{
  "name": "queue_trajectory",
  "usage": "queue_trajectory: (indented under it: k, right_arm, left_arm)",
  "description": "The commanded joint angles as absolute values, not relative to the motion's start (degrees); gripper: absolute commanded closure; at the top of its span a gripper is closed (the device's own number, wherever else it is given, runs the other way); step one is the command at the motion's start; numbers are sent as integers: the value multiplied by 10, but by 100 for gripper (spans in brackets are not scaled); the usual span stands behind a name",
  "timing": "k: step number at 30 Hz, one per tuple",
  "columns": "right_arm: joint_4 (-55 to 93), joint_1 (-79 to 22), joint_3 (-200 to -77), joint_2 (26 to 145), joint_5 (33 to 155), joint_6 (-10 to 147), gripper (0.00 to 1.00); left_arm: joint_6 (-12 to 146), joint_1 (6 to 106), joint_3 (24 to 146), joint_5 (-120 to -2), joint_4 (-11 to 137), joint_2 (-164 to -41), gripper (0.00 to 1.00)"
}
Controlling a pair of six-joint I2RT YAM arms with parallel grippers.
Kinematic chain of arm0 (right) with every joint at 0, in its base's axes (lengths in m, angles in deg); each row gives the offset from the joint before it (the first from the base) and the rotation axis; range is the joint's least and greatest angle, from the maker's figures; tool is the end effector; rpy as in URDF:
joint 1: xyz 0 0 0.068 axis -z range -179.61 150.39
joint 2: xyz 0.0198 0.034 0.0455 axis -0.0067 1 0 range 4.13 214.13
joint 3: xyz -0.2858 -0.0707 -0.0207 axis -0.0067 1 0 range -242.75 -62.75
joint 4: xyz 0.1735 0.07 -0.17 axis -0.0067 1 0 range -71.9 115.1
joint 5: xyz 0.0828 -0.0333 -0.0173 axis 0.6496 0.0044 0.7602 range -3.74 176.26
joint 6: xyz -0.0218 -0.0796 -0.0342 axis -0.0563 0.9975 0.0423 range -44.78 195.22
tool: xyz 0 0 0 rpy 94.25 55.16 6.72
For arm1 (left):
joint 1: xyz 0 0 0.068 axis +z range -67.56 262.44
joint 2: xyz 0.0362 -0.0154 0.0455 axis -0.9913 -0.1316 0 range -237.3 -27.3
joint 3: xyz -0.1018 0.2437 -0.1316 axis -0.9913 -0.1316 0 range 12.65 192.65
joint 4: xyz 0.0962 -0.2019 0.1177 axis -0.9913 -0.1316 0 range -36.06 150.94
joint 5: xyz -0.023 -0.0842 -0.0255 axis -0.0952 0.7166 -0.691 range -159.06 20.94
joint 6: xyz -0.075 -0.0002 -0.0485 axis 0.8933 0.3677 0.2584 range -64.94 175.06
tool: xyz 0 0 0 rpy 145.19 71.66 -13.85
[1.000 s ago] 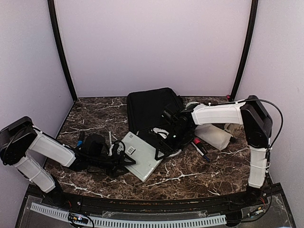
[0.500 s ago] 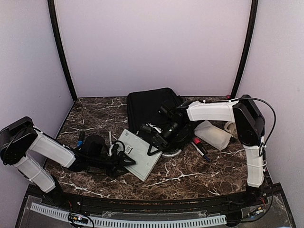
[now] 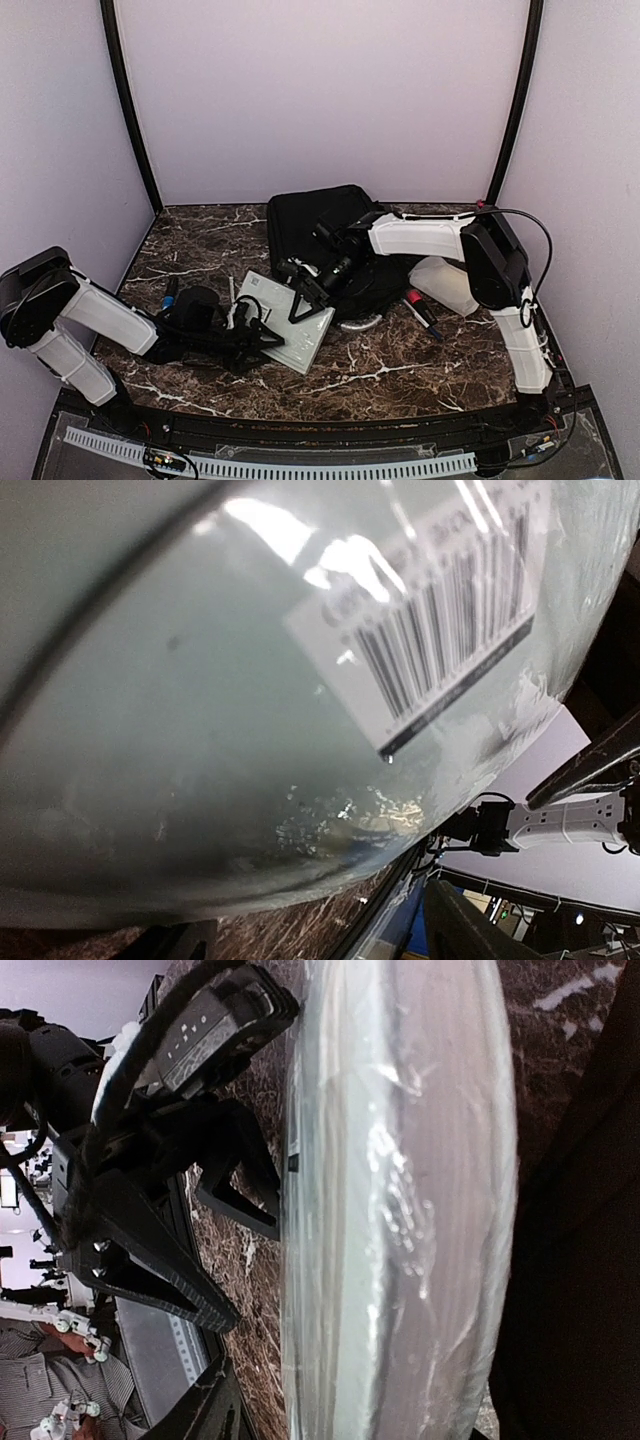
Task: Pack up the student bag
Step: Grab the book from the center of the board.
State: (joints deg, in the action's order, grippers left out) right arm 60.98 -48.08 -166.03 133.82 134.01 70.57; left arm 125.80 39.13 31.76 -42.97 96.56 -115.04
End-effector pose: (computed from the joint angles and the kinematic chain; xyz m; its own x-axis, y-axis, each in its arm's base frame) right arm 0.2782 0.4031 0.1640 -0.6730 -0.6776 -0.2964 -0.6244 0.3058 0.7187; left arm 0.1742 -0.2125 0.1234 -0.9656 -0.2550 -0.0503 -0.0827 0.4849 -0.8706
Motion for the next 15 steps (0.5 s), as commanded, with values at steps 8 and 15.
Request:
queue_trajectory:
  k: [8, 15]
  right_arm:
    - [602, -494, -1729, 1361, 1350, 690, 64]
    - [593, -491, -1723, 1345, 1337, 687, 77]
  left_arm:
    - [1252, 398, 264, -538, 795, -1174, 26]
    - [1252, 397, 262, -537, 797, -1164, 26]
